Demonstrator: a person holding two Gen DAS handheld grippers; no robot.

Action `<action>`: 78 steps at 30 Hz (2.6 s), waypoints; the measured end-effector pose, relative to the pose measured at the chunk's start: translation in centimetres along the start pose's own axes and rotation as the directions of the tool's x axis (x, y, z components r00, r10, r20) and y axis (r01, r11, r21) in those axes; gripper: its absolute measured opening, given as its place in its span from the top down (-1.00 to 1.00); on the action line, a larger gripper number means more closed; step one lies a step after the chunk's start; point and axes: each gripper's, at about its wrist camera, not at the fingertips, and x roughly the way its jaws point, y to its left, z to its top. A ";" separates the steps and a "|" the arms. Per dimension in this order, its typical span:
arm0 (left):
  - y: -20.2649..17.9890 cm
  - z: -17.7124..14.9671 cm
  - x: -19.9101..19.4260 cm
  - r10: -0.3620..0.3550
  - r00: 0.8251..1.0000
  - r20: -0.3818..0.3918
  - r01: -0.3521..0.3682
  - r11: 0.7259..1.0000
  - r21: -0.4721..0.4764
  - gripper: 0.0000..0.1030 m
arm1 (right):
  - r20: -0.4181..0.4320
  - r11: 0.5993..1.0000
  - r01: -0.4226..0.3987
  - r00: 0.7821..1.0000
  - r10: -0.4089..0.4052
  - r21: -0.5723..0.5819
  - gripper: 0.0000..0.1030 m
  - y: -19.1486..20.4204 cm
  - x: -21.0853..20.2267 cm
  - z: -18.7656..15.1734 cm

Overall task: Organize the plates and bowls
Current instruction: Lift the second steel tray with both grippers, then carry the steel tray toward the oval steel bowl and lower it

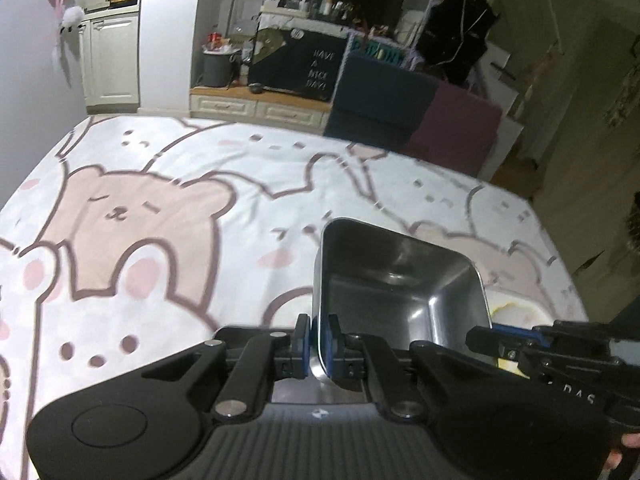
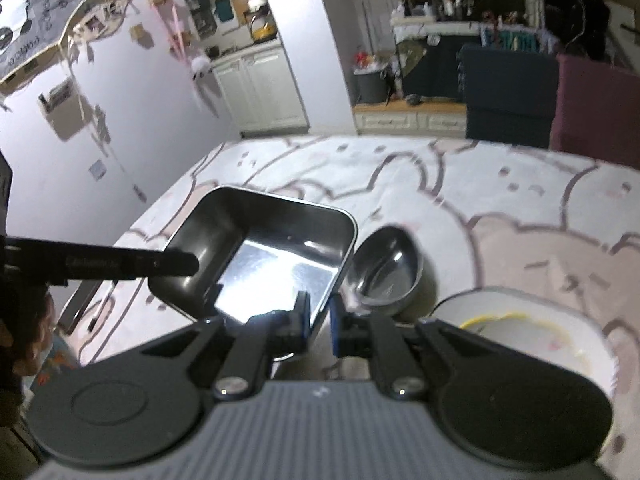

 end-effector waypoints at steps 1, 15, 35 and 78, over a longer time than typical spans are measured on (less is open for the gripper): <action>0.3 -0.3 0.1 0.013 1.000 -0.008 -0.013 1.000 0.007 0.86 | -0.012 1.000 -0.004 1.000 0.004 -0.008 0.77 0.6 0.4 -0.4; 4.8 -2.6 1.7 0.141 0.985 -0.096 -0.140 0.990 0.020 0.85 | -0.173 0.994 -0.045 0.985 0.027 -0.098 0.72 5.9 6.2 -1.9; 3.6 -3.8 4.5 0.192 0.966 -0.172 -0.165 0.973 0.162 0.83 | -0.216 0.970 0.032 0.973 -0.086 -0.240 0.71 7.3 7.9 -3.0; 4.4 -4.7 8.1 0.249 0.932 -0.264 -0.201 0.960 0.196 0.69 | -0.251 0.953 0.011 0.964 -0.090 -0.301 0.64 7.9 8.9 -2.9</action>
